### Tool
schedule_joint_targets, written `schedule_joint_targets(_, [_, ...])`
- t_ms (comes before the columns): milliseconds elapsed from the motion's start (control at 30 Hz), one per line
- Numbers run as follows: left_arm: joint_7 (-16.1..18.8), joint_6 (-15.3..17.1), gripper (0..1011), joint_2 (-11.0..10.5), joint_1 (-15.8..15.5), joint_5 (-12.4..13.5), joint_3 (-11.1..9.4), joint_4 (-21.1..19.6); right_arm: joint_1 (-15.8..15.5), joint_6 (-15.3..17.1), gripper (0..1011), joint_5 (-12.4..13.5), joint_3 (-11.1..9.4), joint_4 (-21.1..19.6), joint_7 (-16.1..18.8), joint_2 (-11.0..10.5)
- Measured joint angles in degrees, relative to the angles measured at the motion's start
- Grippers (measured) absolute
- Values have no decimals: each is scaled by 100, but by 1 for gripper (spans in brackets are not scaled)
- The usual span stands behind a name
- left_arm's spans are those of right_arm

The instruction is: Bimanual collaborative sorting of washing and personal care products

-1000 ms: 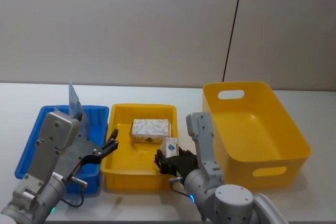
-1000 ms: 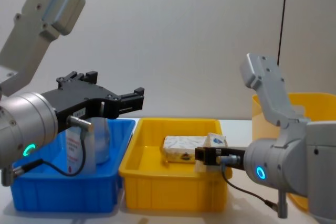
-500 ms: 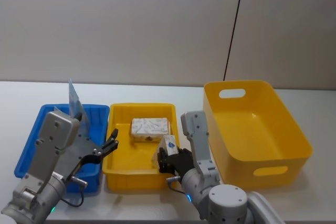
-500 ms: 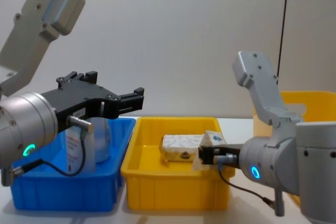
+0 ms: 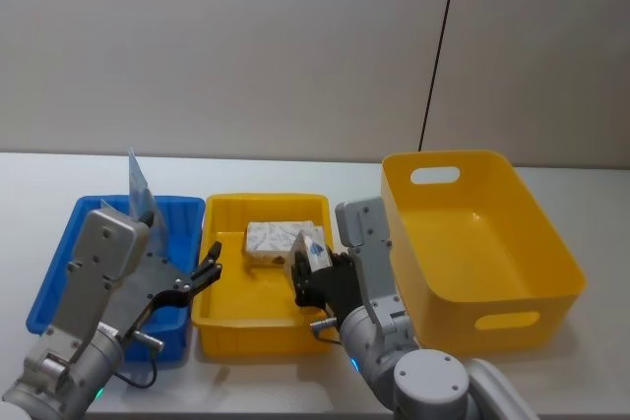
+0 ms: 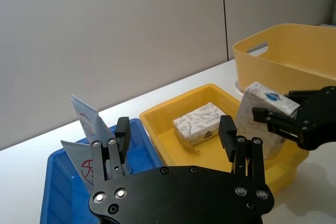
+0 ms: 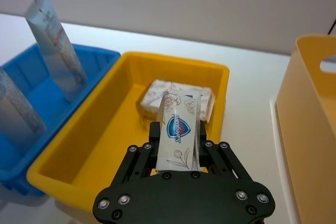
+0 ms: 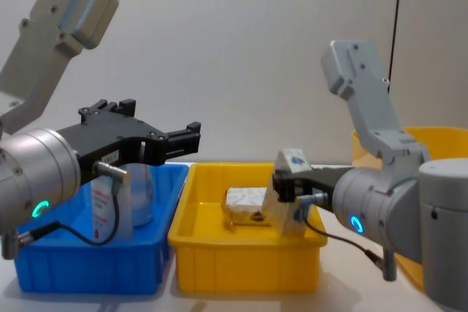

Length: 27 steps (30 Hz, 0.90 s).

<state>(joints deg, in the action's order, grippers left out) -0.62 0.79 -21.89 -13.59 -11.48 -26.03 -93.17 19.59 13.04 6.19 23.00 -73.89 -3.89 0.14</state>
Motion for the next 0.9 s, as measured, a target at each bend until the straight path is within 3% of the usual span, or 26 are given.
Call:
schedule_joint_targets(167, [0,0,1001,0,0,0,0,0,-6,-327,338,-101,46,-141,96,-64])
schedule_joint_targets(400, [0,0,1001,0,0,0,0,0,28,-491,332,-200,22,-323,124,-121])
schedule_joint_targets(900, [0,0,1001,0,0,0,0,0,2,-372,316,-393,-371,-780,-182,-322])
